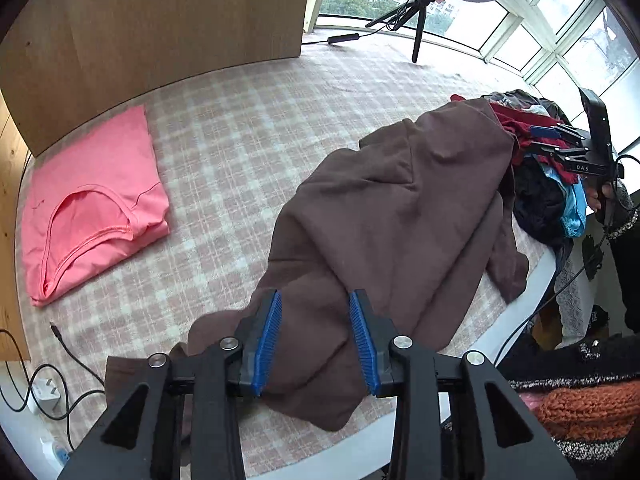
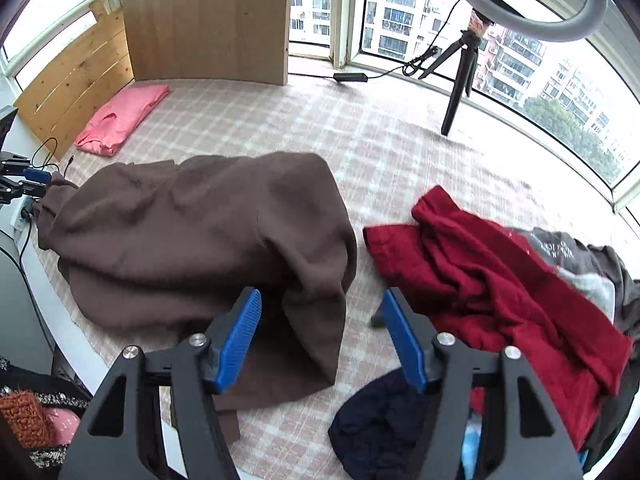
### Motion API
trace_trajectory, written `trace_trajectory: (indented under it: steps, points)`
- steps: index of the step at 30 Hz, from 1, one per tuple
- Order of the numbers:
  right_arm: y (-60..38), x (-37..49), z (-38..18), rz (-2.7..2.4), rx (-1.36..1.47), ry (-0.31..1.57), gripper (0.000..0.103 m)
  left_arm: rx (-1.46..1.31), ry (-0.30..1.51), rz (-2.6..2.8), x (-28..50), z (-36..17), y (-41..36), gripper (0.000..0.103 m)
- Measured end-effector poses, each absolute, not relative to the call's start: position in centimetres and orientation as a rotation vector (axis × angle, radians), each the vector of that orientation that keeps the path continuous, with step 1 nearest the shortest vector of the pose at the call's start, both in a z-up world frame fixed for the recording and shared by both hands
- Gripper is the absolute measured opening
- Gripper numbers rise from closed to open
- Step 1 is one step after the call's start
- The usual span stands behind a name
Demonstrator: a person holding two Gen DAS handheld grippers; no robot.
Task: Fold clothes
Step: 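Regrasp the brown hoodie's edges with both tools, then raise the brown hoodie with both tools to shake it out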
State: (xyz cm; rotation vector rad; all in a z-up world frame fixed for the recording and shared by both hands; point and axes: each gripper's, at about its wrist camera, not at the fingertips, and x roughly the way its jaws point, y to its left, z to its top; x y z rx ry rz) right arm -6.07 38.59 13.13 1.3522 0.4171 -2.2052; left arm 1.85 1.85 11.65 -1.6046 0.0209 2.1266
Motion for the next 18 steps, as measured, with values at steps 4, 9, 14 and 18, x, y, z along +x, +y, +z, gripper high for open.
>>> trace_trajectory:
  steps: [4,9,14,18]
  points:
    - [35.4,-11.2,11.7,-2.089,1.425,0.267,0.062,-1.683,-0.101,2.033,-2.5,8.0,3.7,0.058]
    - [32.7,-11.5,8.2,-2.012,1.512,0.385,0.037,-1.780,-0.119,1.966,-2.8,4.0,5.9,0.005]
    - [33.7,-10.5,9.2,-2.037,1.434,0.305,0.009,-1.667,-0.149,2.079,-0.9,7.3,5.2,0.004]
    - [35.5,-10.0,14.2,-2.083,1.289,0.063,0.008,-1.612,-0.045,2.195,0.2,11.1,4.1,0.005]
